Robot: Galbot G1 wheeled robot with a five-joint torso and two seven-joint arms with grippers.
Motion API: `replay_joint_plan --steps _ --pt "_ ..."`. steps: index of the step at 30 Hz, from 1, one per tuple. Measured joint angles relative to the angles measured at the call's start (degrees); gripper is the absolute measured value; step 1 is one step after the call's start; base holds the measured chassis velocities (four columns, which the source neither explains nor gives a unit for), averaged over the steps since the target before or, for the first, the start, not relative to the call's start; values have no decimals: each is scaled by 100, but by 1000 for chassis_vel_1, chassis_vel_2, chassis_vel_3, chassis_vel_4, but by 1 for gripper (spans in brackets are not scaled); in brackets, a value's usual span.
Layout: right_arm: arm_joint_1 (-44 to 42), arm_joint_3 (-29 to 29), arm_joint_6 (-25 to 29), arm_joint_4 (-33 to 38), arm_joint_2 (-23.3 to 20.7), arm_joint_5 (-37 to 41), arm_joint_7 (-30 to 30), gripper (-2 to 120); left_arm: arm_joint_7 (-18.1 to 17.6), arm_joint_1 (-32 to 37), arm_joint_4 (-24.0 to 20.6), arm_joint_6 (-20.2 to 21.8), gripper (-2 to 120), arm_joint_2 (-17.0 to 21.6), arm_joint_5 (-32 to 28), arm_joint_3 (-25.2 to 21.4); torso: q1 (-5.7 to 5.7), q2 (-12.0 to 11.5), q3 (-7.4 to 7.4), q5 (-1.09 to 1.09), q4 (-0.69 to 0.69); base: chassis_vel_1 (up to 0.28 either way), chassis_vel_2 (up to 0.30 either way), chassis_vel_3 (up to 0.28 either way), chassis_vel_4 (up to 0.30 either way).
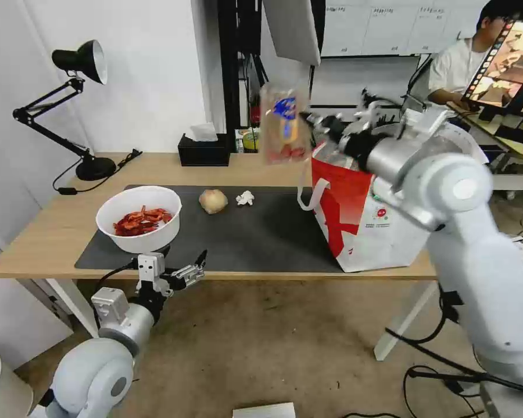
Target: Pick up the trash from the table and place it into the takeout bag.
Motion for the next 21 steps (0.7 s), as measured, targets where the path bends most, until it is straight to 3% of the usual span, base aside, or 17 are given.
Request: replay_joint_plan --steps 10,21 --pt "-389 752 152 -277 -987 -392 -117 0 4 -135 167 -1 100 -158 36 294 0 0 0 0 -1 0 0 0 0" --pt "-1120 899 151 -156 -1084 -982 -308 0 6 -172 166 -8 100 -167 68 346 0 0 0 -1 0 0 0 0 0"
